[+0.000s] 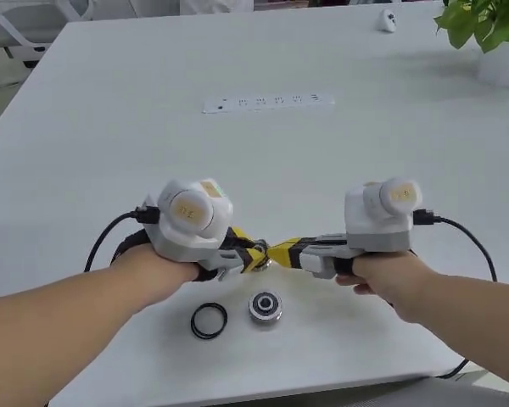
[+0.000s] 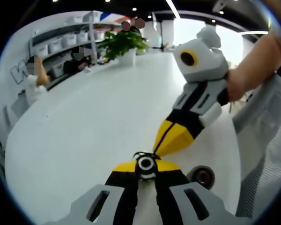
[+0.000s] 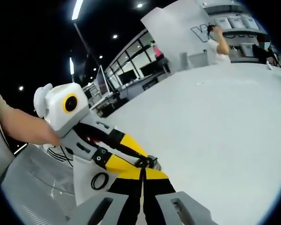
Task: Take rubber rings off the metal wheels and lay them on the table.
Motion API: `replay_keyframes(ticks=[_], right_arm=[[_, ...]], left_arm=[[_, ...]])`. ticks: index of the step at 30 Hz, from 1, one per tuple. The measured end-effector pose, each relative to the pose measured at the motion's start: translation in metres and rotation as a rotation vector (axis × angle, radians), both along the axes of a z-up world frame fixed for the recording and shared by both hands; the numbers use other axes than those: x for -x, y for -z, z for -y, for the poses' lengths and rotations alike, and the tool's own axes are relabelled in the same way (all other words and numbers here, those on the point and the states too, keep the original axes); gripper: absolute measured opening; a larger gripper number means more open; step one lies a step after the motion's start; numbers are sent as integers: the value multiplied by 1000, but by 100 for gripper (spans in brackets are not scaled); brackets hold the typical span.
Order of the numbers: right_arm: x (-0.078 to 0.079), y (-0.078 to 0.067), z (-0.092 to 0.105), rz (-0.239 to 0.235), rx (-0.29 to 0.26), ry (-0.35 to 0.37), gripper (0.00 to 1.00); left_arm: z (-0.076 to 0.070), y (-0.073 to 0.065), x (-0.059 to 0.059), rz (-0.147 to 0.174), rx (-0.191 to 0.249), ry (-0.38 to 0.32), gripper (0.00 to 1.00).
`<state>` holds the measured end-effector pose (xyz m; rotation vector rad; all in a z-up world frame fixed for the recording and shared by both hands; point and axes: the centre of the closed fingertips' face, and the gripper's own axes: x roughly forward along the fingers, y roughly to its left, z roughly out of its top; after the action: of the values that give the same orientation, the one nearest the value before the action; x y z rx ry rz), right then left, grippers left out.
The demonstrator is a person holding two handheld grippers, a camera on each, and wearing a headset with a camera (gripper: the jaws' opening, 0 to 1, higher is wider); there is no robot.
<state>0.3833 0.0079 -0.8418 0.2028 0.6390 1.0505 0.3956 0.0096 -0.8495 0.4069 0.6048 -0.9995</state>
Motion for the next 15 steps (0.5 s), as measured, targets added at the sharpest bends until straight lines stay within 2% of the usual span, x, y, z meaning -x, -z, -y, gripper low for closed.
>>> replay_keyframes(ticks=[15], right_arm=[[14,-15,-9,-49,-89,-57,0]], left_arm=[[-1,1,1,-1,3,18,13]])
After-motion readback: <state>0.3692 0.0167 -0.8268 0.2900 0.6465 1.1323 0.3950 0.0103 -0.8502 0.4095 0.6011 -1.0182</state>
